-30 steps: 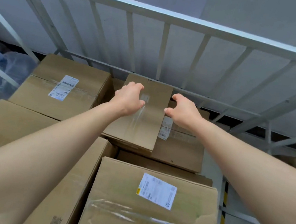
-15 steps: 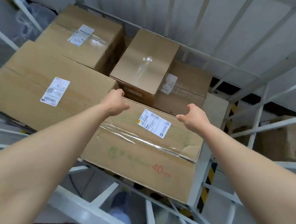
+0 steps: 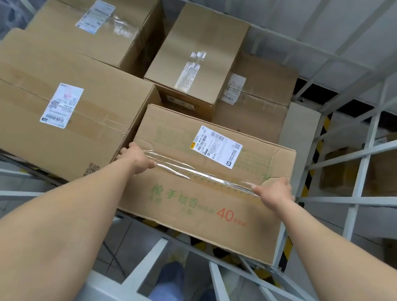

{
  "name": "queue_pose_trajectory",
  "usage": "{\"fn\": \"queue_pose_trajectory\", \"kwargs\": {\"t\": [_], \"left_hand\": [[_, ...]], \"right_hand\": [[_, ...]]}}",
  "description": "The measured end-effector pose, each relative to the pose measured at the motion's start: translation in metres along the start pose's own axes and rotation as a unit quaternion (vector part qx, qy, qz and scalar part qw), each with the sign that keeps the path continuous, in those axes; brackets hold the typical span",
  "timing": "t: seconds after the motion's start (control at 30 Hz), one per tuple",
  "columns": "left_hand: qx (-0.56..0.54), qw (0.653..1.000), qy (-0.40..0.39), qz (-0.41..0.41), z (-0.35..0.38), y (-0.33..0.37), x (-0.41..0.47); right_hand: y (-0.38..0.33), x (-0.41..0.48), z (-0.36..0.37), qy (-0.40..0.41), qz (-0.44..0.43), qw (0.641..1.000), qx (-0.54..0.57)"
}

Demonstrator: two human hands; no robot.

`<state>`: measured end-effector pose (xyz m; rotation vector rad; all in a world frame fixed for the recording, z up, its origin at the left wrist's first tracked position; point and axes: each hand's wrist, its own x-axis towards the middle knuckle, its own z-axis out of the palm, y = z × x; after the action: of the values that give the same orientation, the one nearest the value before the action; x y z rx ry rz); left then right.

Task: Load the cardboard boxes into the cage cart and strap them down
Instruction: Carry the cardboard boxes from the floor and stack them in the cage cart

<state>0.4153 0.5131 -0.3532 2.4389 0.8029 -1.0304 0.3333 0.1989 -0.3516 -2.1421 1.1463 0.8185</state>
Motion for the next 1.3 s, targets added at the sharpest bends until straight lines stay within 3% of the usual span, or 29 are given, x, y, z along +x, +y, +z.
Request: {"fn": "queue_pose_trajectory", "kwargs": {"t": [0.2, 0.67, 0.83, 0.97, 1.1, 1.17, 1.3], "left_hand": [[-0.050, 0.999, -0.011, -0.017, 0.012, 0.001, 0.019], [-0.055, 0.995, 0.010, 0.088, -0.002, 0.043, 0.035], [-0.065, 0.996, 0.012, 0.064, -0.008, 0.033, 0.048], [-0.027, 0.997, -0.028, 0.067, -0.016, 0.040, 0.038], [0.049, 0.986, -0.006, 0.162, -0.021, 0.066, 0.002], [0.100, 0.966, 0.029, 0.235, -0.028, 0.087, -0.027], [0.192, 0.879, 0.137, 0.413, -0.057, 0.137, -0.106]], "right_hand": [[0.012, 0.007, 0.005, -0.007, 0.060, 0.995, 0.075], [0.003, 0.009, -0.006, 0.023, 0.071, 0.991, 0.112], [-0.014, 0.011, -0.008, 0.019, 0.017, 0.995, 0.094], [-0.015, 0.016, -0.015, -0.013, 0.035, 0.998, 0.043], [-0.032, 0.004, -0.028, -0.029, -0.049, 0.998, -0.015], [-0.053, -0.017, -0.045, 0.002, -0.107, 0.993, -0.053], [-0.094, -0.079, -0.105, 0.134, -0.220, 0.948, -0.189]]}}
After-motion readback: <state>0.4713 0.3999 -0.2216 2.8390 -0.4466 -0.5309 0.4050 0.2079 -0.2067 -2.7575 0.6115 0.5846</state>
